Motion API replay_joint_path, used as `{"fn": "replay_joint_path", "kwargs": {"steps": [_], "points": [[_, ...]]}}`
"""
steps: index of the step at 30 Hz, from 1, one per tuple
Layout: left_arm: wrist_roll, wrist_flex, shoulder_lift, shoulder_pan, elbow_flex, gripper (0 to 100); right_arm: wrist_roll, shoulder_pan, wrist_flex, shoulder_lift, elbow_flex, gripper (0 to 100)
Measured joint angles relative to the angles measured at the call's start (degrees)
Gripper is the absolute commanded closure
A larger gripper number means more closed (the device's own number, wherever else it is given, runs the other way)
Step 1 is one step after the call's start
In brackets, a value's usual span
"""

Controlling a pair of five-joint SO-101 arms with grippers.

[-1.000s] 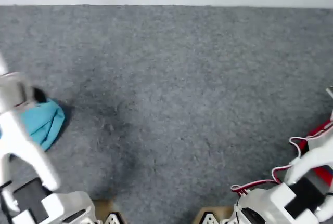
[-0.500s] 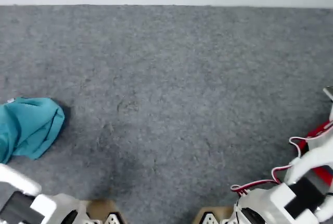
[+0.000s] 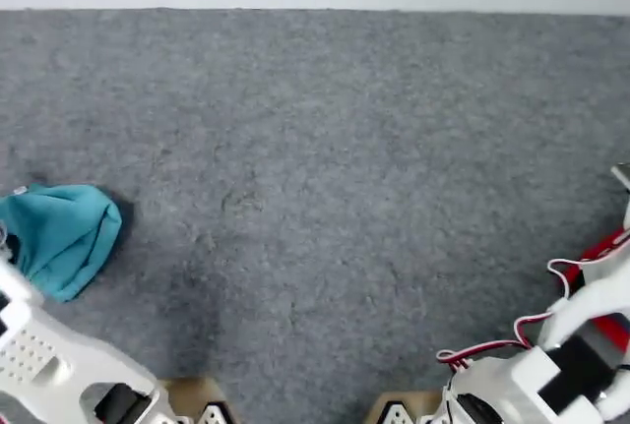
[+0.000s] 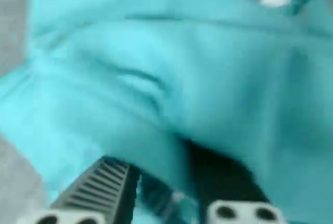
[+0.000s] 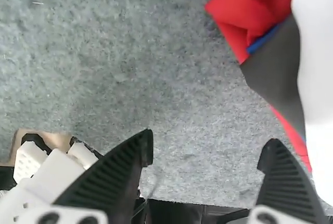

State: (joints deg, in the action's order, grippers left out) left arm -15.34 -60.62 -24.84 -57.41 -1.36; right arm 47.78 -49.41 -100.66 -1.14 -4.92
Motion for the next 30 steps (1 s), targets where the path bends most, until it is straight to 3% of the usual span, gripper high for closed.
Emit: {"fn": "replay_joint_path", "kwargs": {"steps": [5, 10, 18, 25, 28, 30], "points": [[-0.1, -16.4, -3.4, 9.1, 15.7, 99, 0.0, 0.0, 0.0, 0.0, 0.0, 67.0], [0.1, -35.6, -3.4, 23.9, 32.7, 99, 0.0, 0.0, 0.0, 0.0, 0.0, 67.0], [2.3, -38.2, 9.4, 48.9, 31.4, 99, 0.0, 0.0, 0.0, 0.0, 0.0, 67.0], [3.3, -38.2, 19.6, 87.9, 22.7, 98, 0.0, 0.0, 0.0, 0.0, 0.0, 67.0], [7.3, -34.5, 16.6, 101.6, 22.4, 90, 0.0, 0.0, 0.0, 0.0, 0.0, 66.8], [10.1, -32.8, 13.0, 105.0, 22.3, 82, 0.0, 0.0, 0.0, -0.3, 0.0, 66.7]]}}
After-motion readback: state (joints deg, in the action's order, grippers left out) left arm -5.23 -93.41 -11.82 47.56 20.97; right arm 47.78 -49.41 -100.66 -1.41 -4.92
